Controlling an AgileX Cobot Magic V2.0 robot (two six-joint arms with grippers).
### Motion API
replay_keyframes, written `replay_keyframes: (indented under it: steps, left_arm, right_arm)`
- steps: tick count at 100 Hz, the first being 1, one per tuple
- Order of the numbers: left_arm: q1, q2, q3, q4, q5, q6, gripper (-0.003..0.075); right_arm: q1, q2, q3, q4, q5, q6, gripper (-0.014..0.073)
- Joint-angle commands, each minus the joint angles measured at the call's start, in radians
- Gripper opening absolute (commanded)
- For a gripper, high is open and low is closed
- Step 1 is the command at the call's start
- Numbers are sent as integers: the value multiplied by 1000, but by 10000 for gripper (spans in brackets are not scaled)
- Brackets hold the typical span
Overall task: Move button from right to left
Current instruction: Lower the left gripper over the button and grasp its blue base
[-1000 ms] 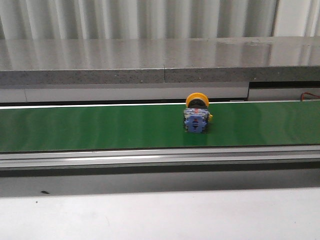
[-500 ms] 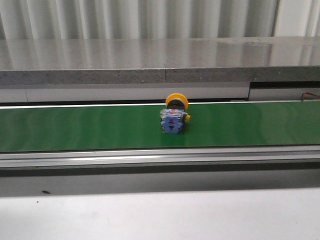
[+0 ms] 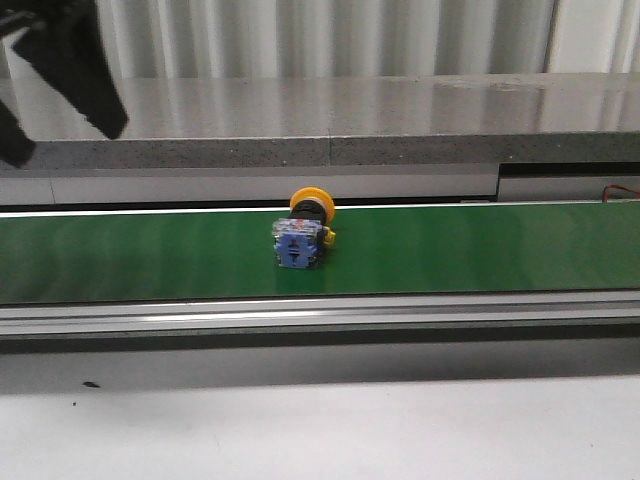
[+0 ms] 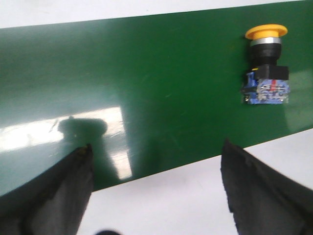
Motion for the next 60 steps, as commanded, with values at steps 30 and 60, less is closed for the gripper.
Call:
replay_keyframes:
  steps: [30,60]
  left_arm:
    - [-157,196,-244,12,8,-72,510]
    - [-178,306,-315,17,53,-94,510]
  right_arm:
    - [-1,10,-24,-4,-72,-8,-68]
    - [-1,10,-24,-4,-72,-8,-68]
